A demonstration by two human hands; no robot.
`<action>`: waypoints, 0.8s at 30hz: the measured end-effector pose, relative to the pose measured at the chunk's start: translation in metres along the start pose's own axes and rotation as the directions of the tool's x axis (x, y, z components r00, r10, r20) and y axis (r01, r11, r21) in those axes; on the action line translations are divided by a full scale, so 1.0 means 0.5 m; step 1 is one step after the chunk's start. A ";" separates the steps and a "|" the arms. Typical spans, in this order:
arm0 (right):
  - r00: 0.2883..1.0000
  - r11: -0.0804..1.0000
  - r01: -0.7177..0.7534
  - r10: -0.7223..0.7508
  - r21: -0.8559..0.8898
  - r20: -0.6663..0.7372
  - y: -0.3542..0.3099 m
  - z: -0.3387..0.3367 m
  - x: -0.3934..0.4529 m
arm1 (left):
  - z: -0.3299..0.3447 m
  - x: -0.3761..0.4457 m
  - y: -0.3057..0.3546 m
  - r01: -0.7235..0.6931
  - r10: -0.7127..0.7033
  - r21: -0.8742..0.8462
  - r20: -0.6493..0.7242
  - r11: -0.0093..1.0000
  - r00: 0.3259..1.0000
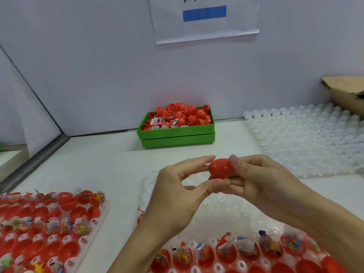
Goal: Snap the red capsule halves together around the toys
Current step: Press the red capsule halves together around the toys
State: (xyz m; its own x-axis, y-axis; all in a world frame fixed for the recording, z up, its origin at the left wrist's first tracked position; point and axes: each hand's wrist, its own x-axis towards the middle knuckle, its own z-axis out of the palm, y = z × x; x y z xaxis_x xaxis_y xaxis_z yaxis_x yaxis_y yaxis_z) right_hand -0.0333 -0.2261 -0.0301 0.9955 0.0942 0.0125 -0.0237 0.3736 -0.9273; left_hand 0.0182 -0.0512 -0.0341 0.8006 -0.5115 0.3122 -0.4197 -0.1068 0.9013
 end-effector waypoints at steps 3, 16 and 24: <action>0.997 0.994 -0.075 0.072 0.074 0.041 -0.001 0.000 0.000 | 0.004 -0.001 -0.001 -0.060 0.061 0.029 -0.019 0.998 0.998; 0.977 0.897 0.077 -0.155 -0.434 -0.146 -0.002 -0.006 -0.009 | 0.012 -0.004 -0.010 -0.127 0.136 0.207 -0.027 0.970 0.990; 0.955 0.875 0.153 -0.250 -0.459 -0.158 0.004 -0.005 -0.010 | 0.011 -0.003 -0.015 -0.098 0.108 0.175 -0.047 0.980 0.993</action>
State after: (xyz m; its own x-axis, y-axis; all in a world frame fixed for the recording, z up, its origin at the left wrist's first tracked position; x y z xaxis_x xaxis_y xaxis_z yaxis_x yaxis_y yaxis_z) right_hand -0.0383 -0.2282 -0.0327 0.9715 -0.1490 0.1842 0.1734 -0.0827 -0.9814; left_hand 0.0178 -0.0545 -0.0433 0.7697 -0.4793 0.4217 -0.5649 -0.2037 0.7996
